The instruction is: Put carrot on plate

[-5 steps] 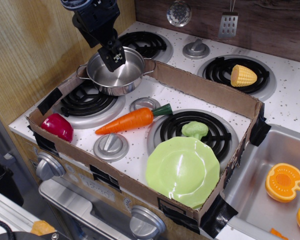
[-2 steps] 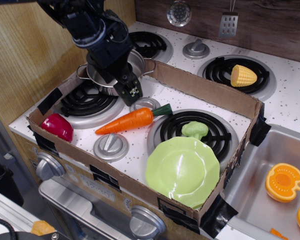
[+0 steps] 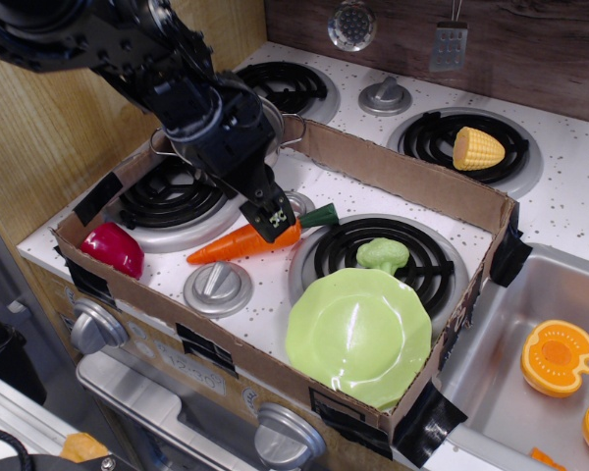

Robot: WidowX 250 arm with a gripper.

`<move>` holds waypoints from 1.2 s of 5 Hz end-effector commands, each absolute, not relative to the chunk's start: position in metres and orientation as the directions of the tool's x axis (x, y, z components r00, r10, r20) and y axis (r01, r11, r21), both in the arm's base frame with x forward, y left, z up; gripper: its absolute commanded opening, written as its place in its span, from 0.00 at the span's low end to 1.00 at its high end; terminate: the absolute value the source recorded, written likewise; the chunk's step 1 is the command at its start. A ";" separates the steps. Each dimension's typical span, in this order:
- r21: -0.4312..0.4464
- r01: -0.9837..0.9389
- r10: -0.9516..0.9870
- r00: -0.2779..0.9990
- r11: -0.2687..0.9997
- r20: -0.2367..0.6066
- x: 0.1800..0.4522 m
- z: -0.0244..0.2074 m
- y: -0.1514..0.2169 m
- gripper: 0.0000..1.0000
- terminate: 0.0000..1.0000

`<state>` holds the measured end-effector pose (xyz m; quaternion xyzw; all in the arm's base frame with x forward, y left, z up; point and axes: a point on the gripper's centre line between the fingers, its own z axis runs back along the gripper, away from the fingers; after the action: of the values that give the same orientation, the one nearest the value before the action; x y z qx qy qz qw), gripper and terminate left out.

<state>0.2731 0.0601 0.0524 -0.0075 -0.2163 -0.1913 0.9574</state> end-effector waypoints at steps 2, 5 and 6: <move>0.060 0.399 -0.377 0.790 0.915 0.484 0.290 0.014 0.067 1.00 0.00; 0.114 0.383 -0.390 0.794 0.917 0.466 0.293 0.012 0.074 0.00 0.00; 0.134 0.307 -0.334 0.841 0.942 0.426 0.285 0.043 0.066 0.00 0.00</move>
<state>0.2792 0.0640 0.0328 0.0165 -0.2110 -0.1526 0.9653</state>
